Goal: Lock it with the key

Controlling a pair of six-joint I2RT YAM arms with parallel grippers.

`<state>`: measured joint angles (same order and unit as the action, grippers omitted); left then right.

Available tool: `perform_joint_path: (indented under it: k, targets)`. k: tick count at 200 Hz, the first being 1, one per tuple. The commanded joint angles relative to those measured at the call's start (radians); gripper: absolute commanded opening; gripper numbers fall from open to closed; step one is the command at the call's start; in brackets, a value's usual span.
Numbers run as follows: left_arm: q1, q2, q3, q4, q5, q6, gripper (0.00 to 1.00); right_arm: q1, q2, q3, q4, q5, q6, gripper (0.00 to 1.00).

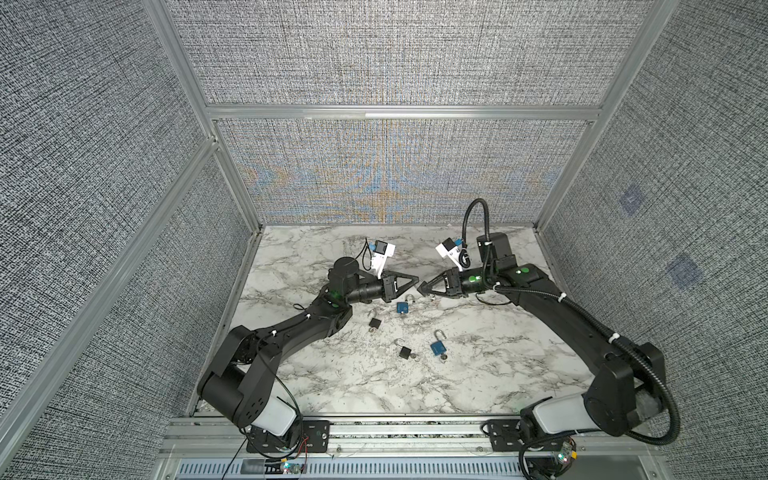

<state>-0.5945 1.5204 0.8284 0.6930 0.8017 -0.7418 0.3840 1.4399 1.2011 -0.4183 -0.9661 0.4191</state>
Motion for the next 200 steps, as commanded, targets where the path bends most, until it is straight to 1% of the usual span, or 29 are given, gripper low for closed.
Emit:
perform_joint_path:
  k: [1,28,44,52,63,71,77,115,151,200]
  targets:
    - [-0.022,0.001,-0.008,-0.054,0.128,-0.012,0.00,0.009,0.001,0.025,0.206,-0.056,-0.020,0.00]
    - [-0.004,0.008,0.004,-0.008,0.152,-0.046,0.00,0.014,-0.005,0.025,0.160,-0.049,-0.049,0.00]
    - [0.019,0.019,0.009,0.044,0.181,-0.088,0.00,0.017,-0.007,0.019,0.135,-0.045,-0.061,0.00]
    - [0.032,0.023,0.009,0.077,0.195,-0.114,0.07,0.017,-0.012,0.013,0.130,-0.043,-0.062,0.00]
    - [0.047,0.026,0.004,0.127,0.208,-0.151,0.12,0.018,-0.015,0.005,0.127,-0.042,-0.064,0.00]
    - [0.058,0.028,0.002,0.155,0.214,-0.169,0.20,0.018,-0.019,0.000,0.123,-0.040,-0.065,0.00]
    - [0.064,0.028,0.002,0.161,0.215,-0.174,0.22,0.018,-0.020,-0.001,0.120,-0.036,-0.067,0.00]
    - [0.073,0.025,0.016,0.140,0.220,-0.159,0.23,0.018,-0.020,-0.001,0.110,-0.034,-0.074,0.00]
    - [0.073,0.019,0.024,0.128,0.211,-0.144,0.21,0.019,-0.016,0.000,0.100,-0.036,-0.081,0.00]
    - [0.074,0.033,0.043,0.146,0.209,-0.158,0.21,0.027,-0.016,-0.003,0.088,-0.036,-0.089,0.00]
